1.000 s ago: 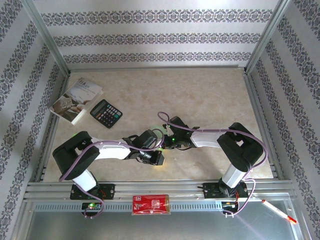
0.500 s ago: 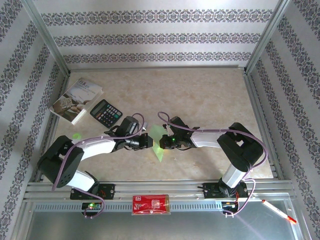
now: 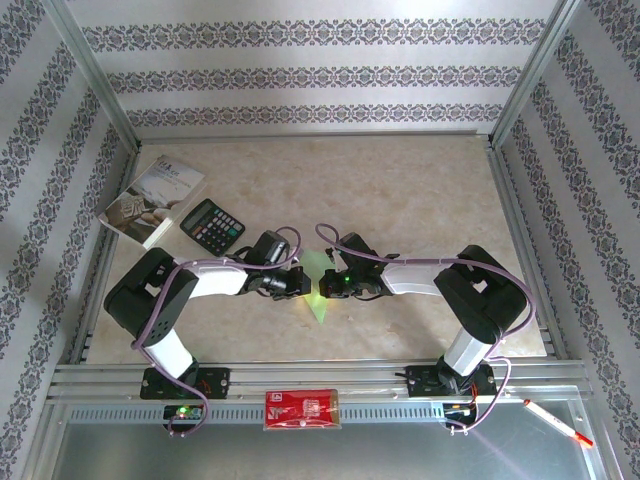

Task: Fold a paper plane with a square sheet of paper (pick it up from the middle)
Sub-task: Third fold the triangle at the center of the table.

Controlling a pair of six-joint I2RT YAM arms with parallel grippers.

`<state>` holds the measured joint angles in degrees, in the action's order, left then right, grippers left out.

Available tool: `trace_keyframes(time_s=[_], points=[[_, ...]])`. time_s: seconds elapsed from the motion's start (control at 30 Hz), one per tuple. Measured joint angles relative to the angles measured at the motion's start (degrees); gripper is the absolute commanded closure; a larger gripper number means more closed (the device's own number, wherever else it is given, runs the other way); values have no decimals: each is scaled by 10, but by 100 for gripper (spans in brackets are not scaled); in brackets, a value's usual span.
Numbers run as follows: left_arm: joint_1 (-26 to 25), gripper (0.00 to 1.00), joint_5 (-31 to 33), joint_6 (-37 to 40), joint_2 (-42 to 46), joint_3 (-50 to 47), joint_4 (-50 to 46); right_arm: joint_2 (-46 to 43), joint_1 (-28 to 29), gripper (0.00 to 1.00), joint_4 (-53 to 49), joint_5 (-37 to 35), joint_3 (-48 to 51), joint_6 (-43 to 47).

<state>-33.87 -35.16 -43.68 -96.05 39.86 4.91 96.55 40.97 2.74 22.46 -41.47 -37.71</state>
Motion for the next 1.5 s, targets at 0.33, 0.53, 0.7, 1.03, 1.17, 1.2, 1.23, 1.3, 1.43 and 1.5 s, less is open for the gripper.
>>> trace_keyframes(time_s=[0.33,0.53,0.7,1.03,1.17,1.2,1.23,1.3,1.43,1.5], points=[[6,89,7,27,-4,2,-8,0,0,97,-1,1,0,5],[6,85,2,26,7,2,-8,0,0,97,-1,1,0,6],[8,85,0,26,10,16,-8,1,-1,97,-2,2,-2,6],[21,87,5,37,-30,35,-13,3,-4,97,-3,9,-3,11],[24,89,5,45,-30,34,-13,4,-4,95,-11,10,-8,19],[25,89,5,46,-30,33,-13,4,-4,95,-14,9,-9,21],[25,90,5,47,-30,32,-12,4,-4,94,-16,9,-11,22],[25,91,5,50,-30,29,-9,6,-4,91,-24,9,-16,27],[28,94,2,52,-30,21,4,6,-4,84,-43,8,-24,39],[28,97,1,53,-30,19,9,5,-4,81,-56,8,-30,47]])
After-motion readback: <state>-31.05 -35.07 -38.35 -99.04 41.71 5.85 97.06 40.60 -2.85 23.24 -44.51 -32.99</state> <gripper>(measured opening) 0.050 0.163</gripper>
